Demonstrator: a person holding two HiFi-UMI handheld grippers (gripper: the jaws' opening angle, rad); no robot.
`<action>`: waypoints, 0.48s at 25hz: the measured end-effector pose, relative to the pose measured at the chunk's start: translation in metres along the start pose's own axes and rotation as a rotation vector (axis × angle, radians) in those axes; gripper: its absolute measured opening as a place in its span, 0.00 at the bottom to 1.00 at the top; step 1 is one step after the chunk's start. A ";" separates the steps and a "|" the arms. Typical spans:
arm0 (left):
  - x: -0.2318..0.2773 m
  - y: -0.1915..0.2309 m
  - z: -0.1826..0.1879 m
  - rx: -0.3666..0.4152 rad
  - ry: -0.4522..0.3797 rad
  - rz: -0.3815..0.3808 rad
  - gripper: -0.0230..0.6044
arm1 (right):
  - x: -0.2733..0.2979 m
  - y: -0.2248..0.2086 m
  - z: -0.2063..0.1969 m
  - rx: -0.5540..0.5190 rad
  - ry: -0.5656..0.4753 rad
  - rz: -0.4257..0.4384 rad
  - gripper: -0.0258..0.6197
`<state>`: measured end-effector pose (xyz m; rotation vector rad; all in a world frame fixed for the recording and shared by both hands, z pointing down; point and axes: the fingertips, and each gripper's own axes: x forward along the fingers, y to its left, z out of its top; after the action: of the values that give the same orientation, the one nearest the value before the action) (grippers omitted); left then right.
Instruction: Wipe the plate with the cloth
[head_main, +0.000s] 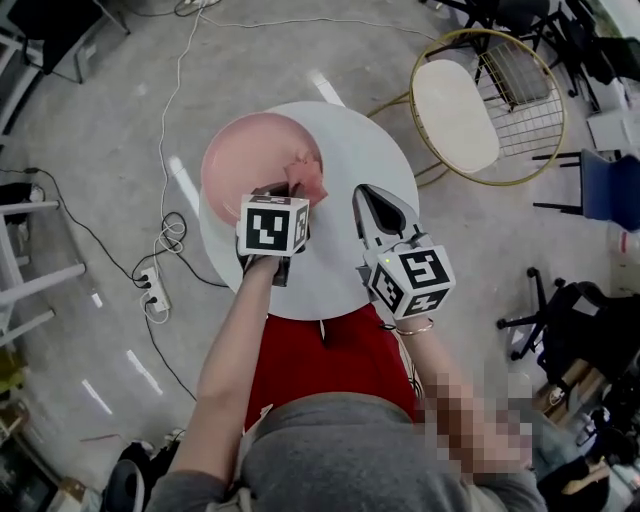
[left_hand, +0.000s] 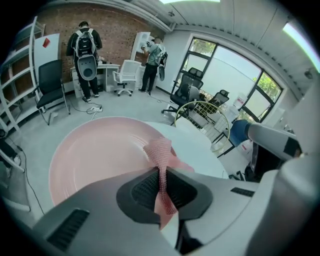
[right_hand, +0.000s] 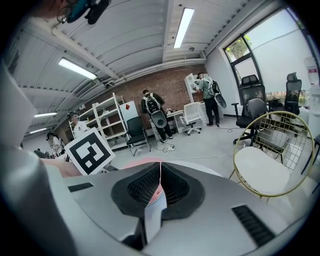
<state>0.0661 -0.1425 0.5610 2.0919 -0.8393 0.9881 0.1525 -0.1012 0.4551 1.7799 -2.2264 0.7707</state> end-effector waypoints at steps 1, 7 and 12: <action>0.003 -0.002 -0.006 0.010 0.020 -0.001 0.09 | -0.002 -0.002 -0.002 0.004 0.001 -0.005 0.09; 0.007 0.002 -0.033 0.042 0.092 0.028 0.09 | 0.004 0.004 -0.014 0.005 0.033 0.026 0.09; -0.003 0.020 -0.047 0.057 0.105 0.081 0.09 | 0.017 0.026 -0.019 -0.022 0.059 0.090 0.09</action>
<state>0.0306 -0.1162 0.5875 2.0475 -0.8566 1.1670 0.1201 -0.1019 0.4717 1.6349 -2.2814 0.8025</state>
